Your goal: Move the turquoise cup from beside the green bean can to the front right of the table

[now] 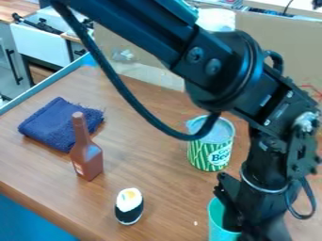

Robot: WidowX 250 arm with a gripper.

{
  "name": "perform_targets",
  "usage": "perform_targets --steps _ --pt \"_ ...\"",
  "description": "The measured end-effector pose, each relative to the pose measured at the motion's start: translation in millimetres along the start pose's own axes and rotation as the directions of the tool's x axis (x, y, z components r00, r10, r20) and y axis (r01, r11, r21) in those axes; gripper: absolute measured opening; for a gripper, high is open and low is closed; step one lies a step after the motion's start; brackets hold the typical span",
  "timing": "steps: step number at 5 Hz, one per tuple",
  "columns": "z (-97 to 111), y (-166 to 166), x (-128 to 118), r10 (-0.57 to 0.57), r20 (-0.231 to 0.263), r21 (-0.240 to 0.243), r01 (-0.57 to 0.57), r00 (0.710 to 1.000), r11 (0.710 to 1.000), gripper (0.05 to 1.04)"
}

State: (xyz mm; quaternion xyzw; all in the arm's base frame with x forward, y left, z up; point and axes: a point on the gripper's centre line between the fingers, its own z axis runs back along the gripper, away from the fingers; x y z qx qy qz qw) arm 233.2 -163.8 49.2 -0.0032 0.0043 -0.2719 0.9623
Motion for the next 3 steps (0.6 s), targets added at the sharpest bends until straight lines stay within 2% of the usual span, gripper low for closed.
perform_targets --steps 2,3 --pt "40.4 7.1 -2.2 0.045 0.094 -0.005 -0.045 0.995 0.999 0.951" --pt "58.8 17.8 -6.7 0.079 0.123 -0.025 -0.077 0.989 0.997 1.005"
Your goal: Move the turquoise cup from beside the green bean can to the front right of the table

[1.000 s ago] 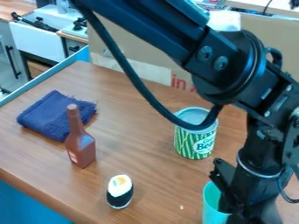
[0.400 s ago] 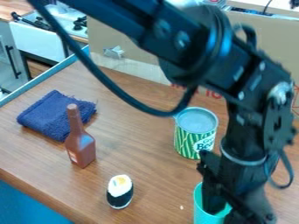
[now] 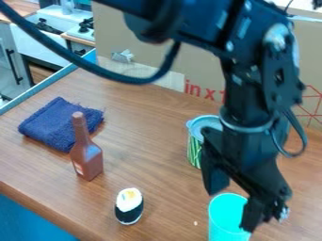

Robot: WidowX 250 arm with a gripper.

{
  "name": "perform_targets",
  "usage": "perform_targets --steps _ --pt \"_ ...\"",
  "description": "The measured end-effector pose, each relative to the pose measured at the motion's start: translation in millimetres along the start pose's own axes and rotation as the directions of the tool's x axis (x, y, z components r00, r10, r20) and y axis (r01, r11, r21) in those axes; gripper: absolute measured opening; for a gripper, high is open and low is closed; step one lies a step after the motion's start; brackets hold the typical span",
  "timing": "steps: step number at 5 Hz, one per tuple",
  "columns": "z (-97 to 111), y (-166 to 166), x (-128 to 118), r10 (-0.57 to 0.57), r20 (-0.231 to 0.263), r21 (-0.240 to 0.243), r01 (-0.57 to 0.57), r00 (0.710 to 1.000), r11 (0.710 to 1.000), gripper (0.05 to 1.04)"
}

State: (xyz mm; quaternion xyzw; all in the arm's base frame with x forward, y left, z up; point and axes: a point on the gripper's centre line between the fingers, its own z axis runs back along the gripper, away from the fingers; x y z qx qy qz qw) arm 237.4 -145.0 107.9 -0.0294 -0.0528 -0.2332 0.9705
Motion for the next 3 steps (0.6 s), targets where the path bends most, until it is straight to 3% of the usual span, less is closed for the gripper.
perform_targets --steps 1,2,3 --pt "13.5 28.4 -1.3 0.108 -0.001 0.075 -0.108 0.994 0.991 1.001" --pt "24.3 73.6 7.4 0.270 0.006 0.097 -0.269 0.963 0.958 1.001" --pt "24.9 100.0 3.1 0.351 -0.001 0.106 -0.349 0.936 0.931 1.001"
